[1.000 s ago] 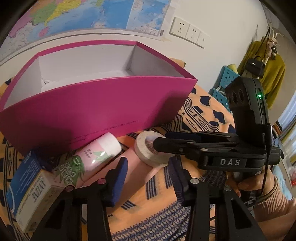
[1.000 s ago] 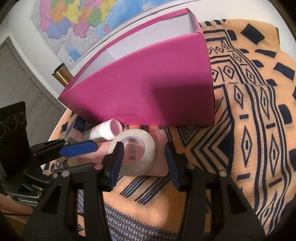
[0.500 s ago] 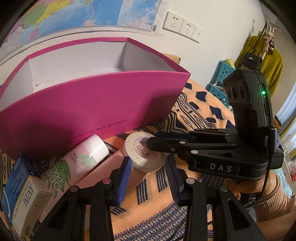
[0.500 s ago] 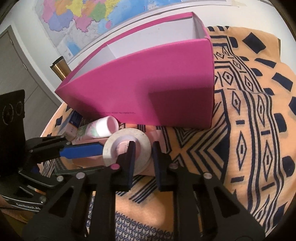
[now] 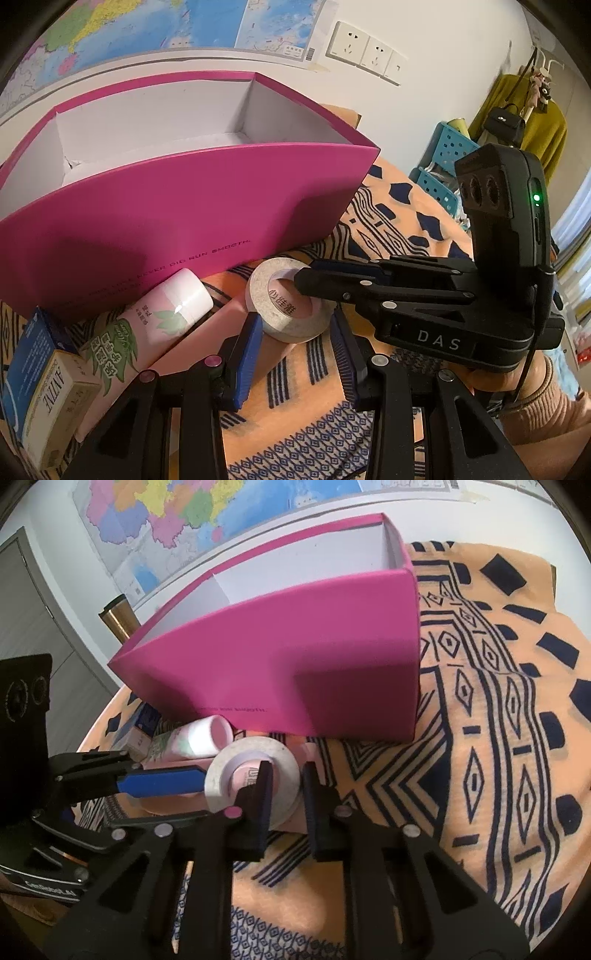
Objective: Organize rigid objects
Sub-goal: 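Carry the tape roll into the magenta box and open the right gripper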
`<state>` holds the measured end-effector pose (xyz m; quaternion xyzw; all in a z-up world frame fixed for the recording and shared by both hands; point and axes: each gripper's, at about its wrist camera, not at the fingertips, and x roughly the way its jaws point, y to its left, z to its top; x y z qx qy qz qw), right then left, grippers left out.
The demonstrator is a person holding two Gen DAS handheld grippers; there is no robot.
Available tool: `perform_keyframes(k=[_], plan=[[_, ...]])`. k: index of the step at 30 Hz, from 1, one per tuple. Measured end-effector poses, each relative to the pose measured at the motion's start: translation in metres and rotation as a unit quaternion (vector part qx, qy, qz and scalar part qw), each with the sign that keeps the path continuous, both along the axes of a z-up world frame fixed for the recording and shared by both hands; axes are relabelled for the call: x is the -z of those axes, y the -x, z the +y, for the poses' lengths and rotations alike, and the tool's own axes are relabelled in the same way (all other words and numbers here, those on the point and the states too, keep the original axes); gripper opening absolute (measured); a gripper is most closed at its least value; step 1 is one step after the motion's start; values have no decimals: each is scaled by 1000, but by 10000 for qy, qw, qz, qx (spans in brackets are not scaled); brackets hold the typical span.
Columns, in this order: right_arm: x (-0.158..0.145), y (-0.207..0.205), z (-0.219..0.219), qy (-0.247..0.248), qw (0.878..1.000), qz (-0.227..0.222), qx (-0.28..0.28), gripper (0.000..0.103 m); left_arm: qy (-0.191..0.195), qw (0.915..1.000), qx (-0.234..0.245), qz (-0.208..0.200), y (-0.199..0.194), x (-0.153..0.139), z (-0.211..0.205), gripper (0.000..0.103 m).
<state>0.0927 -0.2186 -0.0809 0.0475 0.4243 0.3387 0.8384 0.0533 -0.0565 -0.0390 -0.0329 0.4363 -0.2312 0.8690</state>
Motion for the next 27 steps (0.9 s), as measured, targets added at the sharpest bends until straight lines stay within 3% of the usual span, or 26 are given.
perform_keyframes(k=[15,27], plan=[[-23,13,-11,-142,9995,-251,90,17,98,9993,93,-335,15,-24,0,38],[-59,20,-15,-227,9969,-743,116,17,173,9976,120,-667,19,-50,-2,38]])
